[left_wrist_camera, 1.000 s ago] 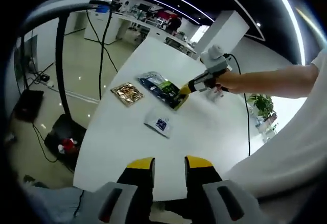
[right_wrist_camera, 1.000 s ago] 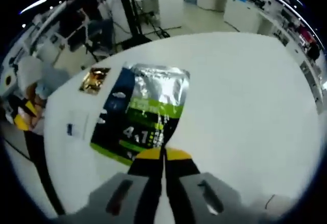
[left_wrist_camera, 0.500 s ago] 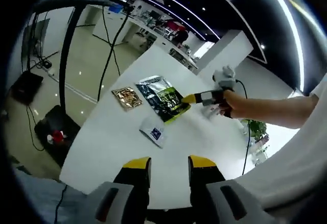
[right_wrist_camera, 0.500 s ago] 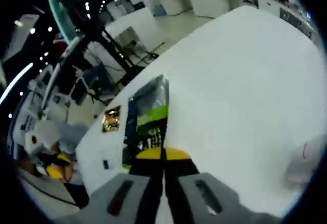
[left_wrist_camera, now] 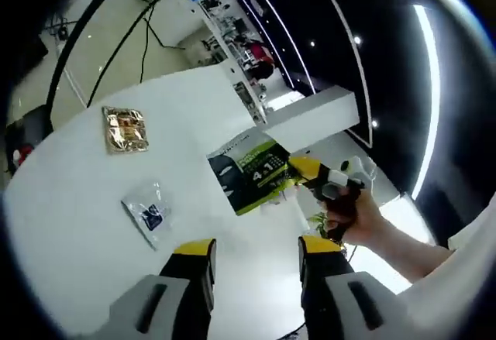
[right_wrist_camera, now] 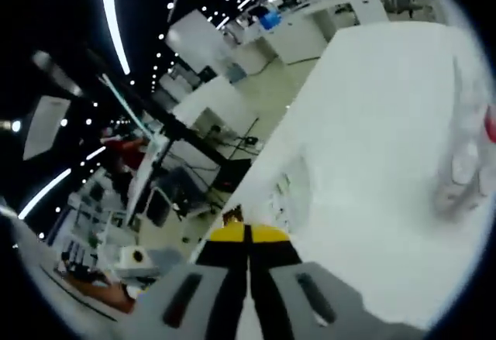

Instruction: Arrange the skincare products in the storage area until every visible bottle or jar stands upright without overlapping.

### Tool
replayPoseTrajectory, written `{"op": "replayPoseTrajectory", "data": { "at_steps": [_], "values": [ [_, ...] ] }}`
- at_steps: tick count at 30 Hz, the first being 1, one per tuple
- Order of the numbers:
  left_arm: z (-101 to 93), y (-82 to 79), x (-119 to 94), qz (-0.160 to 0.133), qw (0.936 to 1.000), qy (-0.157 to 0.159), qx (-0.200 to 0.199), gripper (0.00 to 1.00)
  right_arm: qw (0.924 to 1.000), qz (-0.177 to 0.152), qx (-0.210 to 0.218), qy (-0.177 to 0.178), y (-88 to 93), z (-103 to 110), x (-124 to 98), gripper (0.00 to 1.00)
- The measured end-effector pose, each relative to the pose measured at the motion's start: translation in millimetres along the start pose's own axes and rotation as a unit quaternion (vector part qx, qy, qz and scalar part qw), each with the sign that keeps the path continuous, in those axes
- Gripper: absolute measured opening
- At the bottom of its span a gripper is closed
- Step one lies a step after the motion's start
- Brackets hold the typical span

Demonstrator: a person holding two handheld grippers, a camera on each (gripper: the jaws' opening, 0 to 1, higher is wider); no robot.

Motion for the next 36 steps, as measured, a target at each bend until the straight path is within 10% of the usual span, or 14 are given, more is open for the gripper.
{"op": "replayPoseTrajectory", "data": {
  "at_steps": [7, 16, 20, 25, 36],
  "values": [
    [-34.2, 13.5, 38.3, 0.002, 0.9939, 0.09, -0.064, 0.58, 0.9983, -0.049, 0.015, -0.029, 0.1, 12.5, -55.2, 0.0],
    [-63.0, 30.7, 79.5, 0.024, 0.9834, 0.127, -0.127, 0.61, 0.9934, -0.058, 0.045, -0.088, 18.1, 21.4, -114.4, 0.0],
    [-93.5, 42.4, 106.6, 0.027, 0.9719, 0.164, -0.167, 0.58, 0.9887, -0.062, 0.046, -0.128, 29.7, 23.0, -152.9, 0.0],
    [-128.2, 48.2, 116.8, 0.002, 0.9422, 0.231, -0.243, 0.42, 0.9843, -0.056, 0.054, -0.158, 39.4, 17.6, -184.1, 0.0],
    [-155.4, 57.9, 135.6, -0.007, 0.9462, 0.235, -0.222, 0.2, 0.9727, -0.107, 0.117, -0.17, 55.0, -24.1, -236.3, 0.0]
  ]
}}
Point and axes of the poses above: the point that each gripper's makers call its tool centre point, and the gripper's own axes: x roughly forward along the fingers, z roughly to its left, y roughly out of its underside, the point moved 4 cm from there along -x, roughly backward along the fingers, and after that the axes turned 9 degrees about x, right-handed, at the moved point
